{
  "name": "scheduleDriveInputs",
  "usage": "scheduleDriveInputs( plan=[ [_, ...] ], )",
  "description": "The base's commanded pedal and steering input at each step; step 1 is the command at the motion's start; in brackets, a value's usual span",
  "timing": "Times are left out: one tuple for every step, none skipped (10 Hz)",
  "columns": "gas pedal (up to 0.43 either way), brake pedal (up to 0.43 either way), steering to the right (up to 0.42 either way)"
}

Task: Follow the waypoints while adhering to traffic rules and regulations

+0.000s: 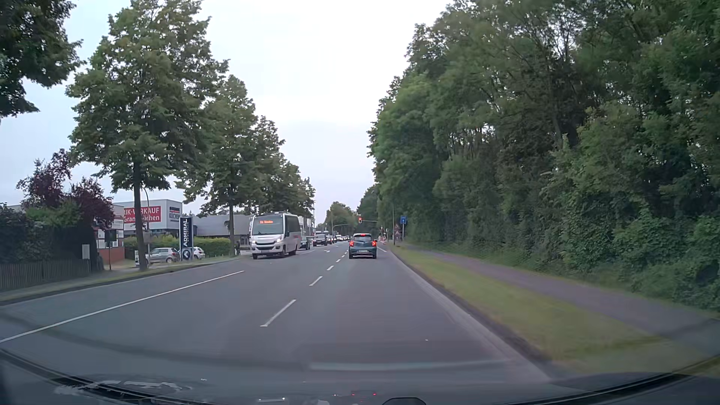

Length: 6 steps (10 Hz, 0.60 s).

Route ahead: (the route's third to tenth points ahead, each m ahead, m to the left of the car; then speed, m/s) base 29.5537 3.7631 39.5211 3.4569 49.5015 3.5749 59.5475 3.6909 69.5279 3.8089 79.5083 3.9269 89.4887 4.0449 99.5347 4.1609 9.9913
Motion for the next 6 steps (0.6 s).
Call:
scheduleDriveInputs(
  plan=[
    [0.138,0.000,-0.002],
    [0.138,0.000,-0.003],
    [0.130,0.000,-0.003],
    [0.130,0.000,-0.003],
    [0.130,0.000,-0.003],
    [0.130,0.000,-0.003]
  ],
)
